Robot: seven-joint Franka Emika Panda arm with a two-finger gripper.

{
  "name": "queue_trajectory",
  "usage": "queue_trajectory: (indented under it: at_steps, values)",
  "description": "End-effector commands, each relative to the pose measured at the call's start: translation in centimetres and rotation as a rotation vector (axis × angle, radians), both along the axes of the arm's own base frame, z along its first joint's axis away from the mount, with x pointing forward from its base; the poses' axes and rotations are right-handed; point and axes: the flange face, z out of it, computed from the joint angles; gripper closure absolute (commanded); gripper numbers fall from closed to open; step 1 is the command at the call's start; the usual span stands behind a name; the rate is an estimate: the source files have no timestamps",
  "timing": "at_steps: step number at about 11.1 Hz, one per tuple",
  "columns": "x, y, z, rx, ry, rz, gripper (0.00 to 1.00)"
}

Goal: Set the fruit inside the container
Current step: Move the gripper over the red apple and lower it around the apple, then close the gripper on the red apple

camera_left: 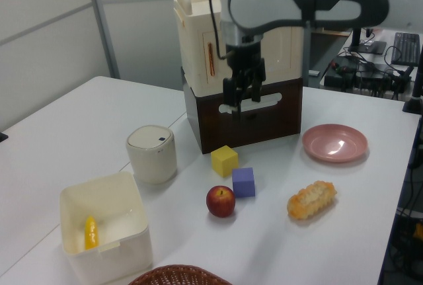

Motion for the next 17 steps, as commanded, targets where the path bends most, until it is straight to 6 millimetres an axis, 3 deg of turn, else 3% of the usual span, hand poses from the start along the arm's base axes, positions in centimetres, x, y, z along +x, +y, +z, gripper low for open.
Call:
queue_trajectory:
  at_steps: [1, 3, 6, 8, 12, 14, 17]
  values:
    - [3.2, 2.6, -5.9, 0.004, -0.030, 0.058, 0.00]
    - [3.7, 2.6, -8.7, 0.002, -0.045, 0.069, 0.00]
    - [5.6, 5.0, -15.3, 0.003, 0.013, 0.132, 0.00]
    - [6.6, 5.2, -18.7, 0.002, 0.031, 0.134, 0.00]
    - [7.4, 7.2, -24.0, -0.010, 0.074, 0.164, 0.00]
    - [7.6, 7.5, -25.3, -0.018, 0.076, 0.177, 0.00]
    - [7.7, 7.5, -25.4, -0.064, 0.076, 0.210, 0.00]
